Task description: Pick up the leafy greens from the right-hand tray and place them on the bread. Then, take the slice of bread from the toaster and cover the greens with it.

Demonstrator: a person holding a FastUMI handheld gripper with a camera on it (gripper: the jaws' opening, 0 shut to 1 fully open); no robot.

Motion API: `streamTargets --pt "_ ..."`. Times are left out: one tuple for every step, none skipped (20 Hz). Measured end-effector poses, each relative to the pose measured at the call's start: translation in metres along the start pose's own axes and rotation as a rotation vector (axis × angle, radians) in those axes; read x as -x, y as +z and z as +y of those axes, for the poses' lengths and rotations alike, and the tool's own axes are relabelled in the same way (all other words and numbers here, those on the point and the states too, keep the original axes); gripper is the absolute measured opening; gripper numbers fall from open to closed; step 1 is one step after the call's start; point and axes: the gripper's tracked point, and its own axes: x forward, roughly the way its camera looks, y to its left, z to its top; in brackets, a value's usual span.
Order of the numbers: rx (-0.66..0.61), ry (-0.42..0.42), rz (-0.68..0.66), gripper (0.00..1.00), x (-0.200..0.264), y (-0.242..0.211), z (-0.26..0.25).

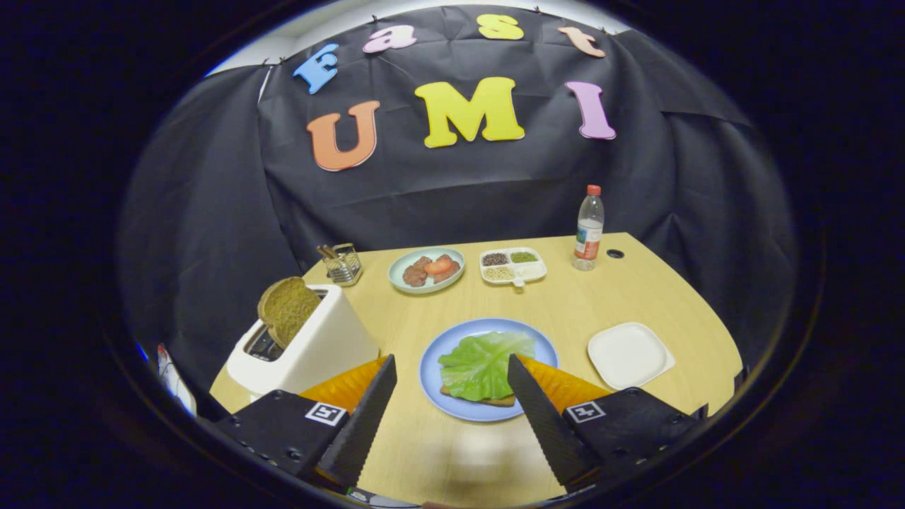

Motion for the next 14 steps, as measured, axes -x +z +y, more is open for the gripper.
streamTargets --pt "0.001 -0.004 -0.011 0.97 0.007 0.006 0.005" --pt "0.001 -0.01 -0.023 0.96 0.011 0.014 0.011" --pt "0.003 -0.016 -0.03 0.96 0.013 0.021 0.018" --pt "0.01 -0.022 -0.03 0.97 0.015 0.027 0.026" --pt "0.021 -0.028 -0.029 0.97 0.017 0.032 0.034" --pt "0.035 -0.04 -0.03 0.97 0.019 0.039 0.042" --pt "0.05 -0.049 -0.037 0.97 0.022 0.045 0.051" --pt "0.062 -0.039 -0.05 0.97 0.024 0.053 0.064" --pt "0.065 -0.03 -0.065 0.96 0.024 0.058 0.077" --pt "0.072 -0.03 -0.081 0.97 0.025 0.065 0.086" --pt "0.079 -0.023 -0.089 0.96 0.024 0.068 0.095" --pt "0.08 -0.007 -0.087 0.96 0.026 0.069 0.107" --pt "0.074 0.004 -0.078 0.96 0.024 0.068 0.115" --pt "0.067 0.013 -0.07 0.97 0.022 0.068 0.123"
